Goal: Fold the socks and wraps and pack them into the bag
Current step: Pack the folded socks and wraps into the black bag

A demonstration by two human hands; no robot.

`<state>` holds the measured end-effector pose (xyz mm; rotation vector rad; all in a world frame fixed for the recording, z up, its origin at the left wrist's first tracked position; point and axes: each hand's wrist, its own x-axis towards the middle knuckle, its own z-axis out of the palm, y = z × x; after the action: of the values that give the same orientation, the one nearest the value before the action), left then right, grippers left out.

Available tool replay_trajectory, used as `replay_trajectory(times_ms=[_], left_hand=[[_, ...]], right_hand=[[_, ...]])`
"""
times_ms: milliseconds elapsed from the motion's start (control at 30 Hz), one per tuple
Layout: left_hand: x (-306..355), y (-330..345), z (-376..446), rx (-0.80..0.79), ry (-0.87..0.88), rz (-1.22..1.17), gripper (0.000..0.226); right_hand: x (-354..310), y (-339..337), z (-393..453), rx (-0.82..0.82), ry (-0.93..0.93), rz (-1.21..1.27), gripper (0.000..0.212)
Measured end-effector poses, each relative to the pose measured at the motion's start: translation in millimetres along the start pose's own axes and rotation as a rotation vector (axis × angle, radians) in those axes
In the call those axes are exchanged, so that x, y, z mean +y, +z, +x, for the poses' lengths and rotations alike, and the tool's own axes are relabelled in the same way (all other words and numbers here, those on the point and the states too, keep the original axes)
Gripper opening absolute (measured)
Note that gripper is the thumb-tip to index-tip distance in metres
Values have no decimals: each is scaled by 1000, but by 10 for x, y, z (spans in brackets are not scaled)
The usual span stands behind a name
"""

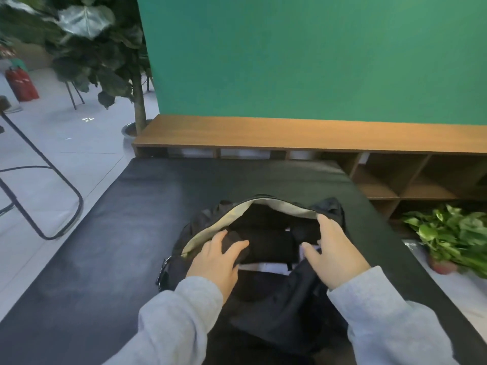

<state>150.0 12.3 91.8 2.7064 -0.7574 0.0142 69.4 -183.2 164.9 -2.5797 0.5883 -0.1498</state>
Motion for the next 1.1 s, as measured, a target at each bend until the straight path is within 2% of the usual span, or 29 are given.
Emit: replay_trajectory(times_ms=[133, 267, 400, 567, 700, 833, 933, 1100], left_hand=[[-36, 56, -42, -132, -7, 171, 58], [-72, 93, 15, -122, -66, 260, 57], [-59, 119, 88, -159, -75, 352, 67], [17, 20, 51, -217, -47, 344, 58], [-72, -160, -54, -217, -27, 339, 65], [-196, -370, -115, -230, -60, 426, 70], [-294, -489, -103, -282, -139, 515, 64], [-353, -610, -38, -304, -164, 643, 57]], right_hand=[[73, -2, 2, 18, -33, 84, 67], [162, -5, -41, 15, -52, 88, 66], [240, 25, -121, 25, -69, 96, 65], [301, 56, -198, 54, -110, 132, 67], [322, 77, -193, 84, -73, 142, 70], [290, 43, -177, 85, -54, 68, 68], [273, -20, -154, 77, -65, 6, 63], [389, -84, -49, -23, -81, -151, 54]])
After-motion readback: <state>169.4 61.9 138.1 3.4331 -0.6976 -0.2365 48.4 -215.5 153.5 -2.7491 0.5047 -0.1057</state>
